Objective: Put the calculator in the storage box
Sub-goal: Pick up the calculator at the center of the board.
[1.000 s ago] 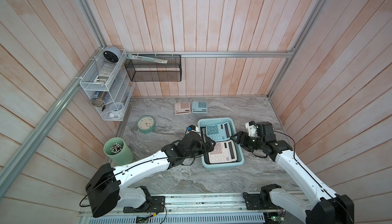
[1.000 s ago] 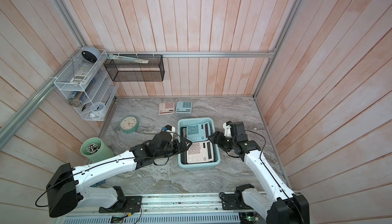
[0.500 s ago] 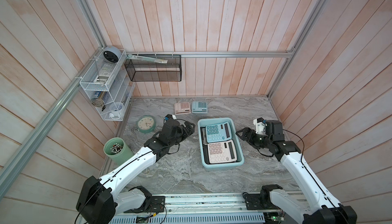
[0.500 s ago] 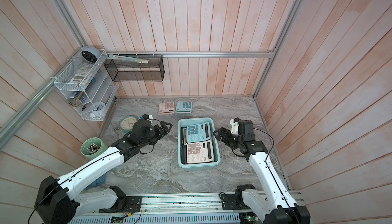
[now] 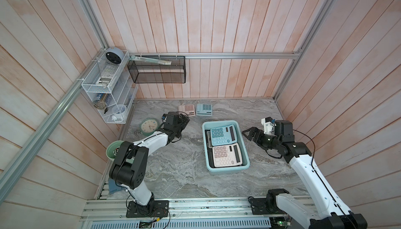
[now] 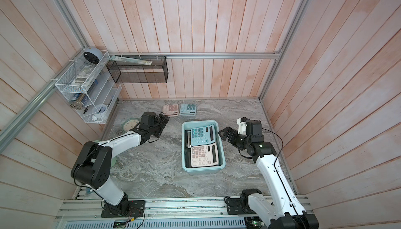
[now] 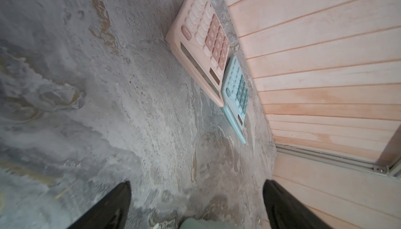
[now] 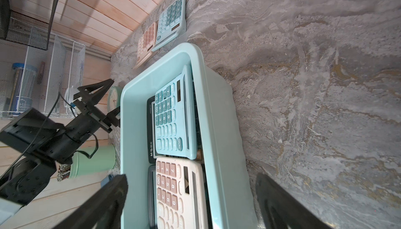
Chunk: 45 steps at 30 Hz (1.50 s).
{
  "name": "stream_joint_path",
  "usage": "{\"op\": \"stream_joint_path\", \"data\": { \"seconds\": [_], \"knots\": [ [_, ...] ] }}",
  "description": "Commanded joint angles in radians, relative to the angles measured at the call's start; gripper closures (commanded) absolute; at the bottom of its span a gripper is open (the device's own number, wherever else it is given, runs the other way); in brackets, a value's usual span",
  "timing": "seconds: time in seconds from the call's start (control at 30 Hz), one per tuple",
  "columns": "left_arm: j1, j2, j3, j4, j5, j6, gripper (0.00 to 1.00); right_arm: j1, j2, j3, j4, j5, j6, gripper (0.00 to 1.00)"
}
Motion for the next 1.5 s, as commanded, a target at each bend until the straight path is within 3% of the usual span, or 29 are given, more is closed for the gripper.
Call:
{"op": "stream_joint_path", "data": {
  "seconds": [0.0, 0.3, 0.73, 1.03, 1.23, 1.47],
  "knots": [
    [0.006, 0.064, 0.056, 0.131, 0.005, -0.101, 0.00, -0.009, -0.003, 0.020, 0.006, -0.027, -0.017, 0.02],
    [0.042, 0.215, 0.144, 0.210, -0.029, -0.228, 0.03, -0.022, 0.025, 0.003, 0.024, -0.061, -0.031, 0.02],
    [0.063, 0.400, 0.293, 0.256, -0.030, -0.403, 0.20, -0.029, 0.018, -0.014, 0.046, -0.088, -0.024, 0.02],
    [0.061, 0.486, 0.397, 0.205, -0.026, -0.423, 0.45, -0.028, 0.003, -0.029, 0.063, -0.099, -0.007, 0.02],
    [0.061, 0.524, 0.423, 0.172, -0.024, -0.417, 0.50, -0.029, -0.017, -0.029, 0.051, -0.102, -0.002, 0.02],
    [0.063, 0.528, 0.414, 0.168, -0.025, -0.404, 0.82, -0.029, -0.043, -0.025, 0.026, -0.099, -0.002, 0.02]
  ]
}}
